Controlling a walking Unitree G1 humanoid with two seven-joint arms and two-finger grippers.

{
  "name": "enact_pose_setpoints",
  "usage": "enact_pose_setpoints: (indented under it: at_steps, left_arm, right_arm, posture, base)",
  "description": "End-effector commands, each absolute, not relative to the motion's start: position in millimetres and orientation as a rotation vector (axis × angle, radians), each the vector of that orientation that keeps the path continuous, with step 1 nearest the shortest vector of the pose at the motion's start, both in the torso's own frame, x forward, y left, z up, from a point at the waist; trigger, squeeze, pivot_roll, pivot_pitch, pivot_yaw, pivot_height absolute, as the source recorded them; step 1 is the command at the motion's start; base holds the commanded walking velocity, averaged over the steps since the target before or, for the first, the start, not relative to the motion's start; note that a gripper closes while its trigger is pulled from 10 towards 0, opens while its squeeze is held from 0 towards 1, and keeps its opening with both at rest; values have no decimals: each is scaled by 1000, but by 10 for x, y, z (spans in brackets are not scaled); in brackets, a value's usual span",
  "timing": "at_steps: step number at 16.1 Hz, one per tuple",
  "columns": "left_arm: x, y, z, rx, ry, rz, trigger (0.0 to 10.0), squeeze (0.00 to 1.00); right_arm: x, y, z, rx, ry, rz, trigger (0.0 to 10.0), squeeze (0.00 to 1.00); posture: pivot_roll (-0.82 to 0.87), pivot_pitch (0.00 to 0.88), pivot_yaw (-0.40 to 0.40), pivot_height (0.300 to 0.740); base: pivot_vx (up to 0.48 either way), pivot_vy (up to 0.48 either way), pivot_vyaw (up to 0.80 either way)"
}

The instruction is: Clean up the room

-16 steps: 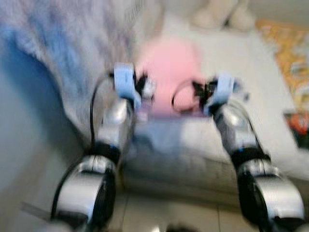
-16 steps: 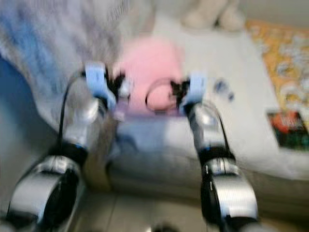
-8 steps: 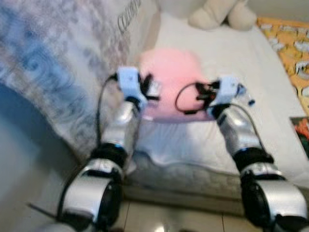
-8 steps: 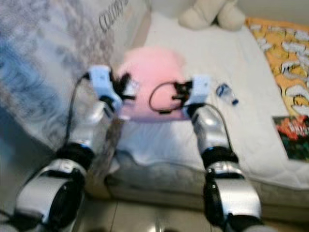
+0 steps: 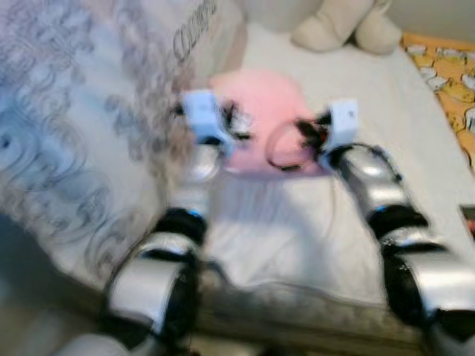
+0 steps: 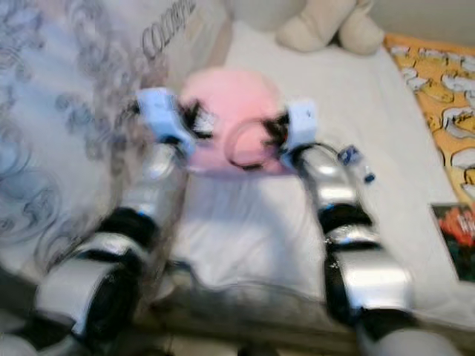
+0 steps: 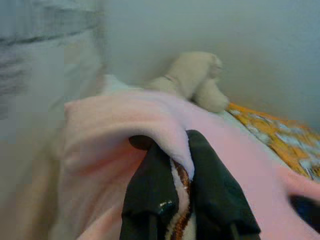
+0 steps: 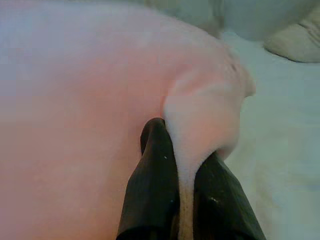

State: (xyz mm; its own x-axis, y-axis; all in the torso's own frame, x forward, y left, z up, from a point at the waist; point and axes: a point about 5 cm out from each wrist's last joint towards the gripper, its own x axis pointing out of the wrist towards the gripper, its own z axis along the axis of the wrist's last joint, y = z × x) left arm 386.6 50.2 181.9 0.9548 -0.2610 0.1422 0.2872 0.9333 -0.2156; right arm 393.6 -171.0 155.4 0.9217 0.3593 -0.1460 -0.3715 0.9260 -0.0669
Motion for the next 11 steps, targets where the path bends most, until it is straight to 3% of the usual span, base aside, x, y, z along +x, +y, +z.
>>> enact_pose_setpoints:
  at_steps: [1,2,5,9,11]
  left_arm:
    - [3923,547,2009,-204,-182,-235,10000,0]
    - [3916,548,1988,-182,-186,-180,10000,0]
    - [3803,517,1739,-192,-139,-81,10000,0]
    - [3567,405,1566,-135,-189,-84,10000,0]
    - [3431,316,1466,-112,-189,-166,10000,0]
  right_arm:
    - [3973,-1544,1648,-175,132,486,10000,0]
    - [3940,-1508,1545,-250,188,546,10000,0]
    - [3870,-1490,1373,-255,234,584,10000,0]
    - [3815,-1545,1257,-281,255,587,10000,0]
    - [3796,-1607,1232,-310,259,584,10000,0]
  posture:
    - [-32,0,-49,740]
    - [-27,4,-62,740]
    - [-22,87,-85,740]
    - [-17,105,-84,740]
    - [-21,103,-80,740]
  base:
    - [0,0,0]
    - [0,0,0]
    - [0,0,0]
    - [0,0,0]
    - [0,0,0]
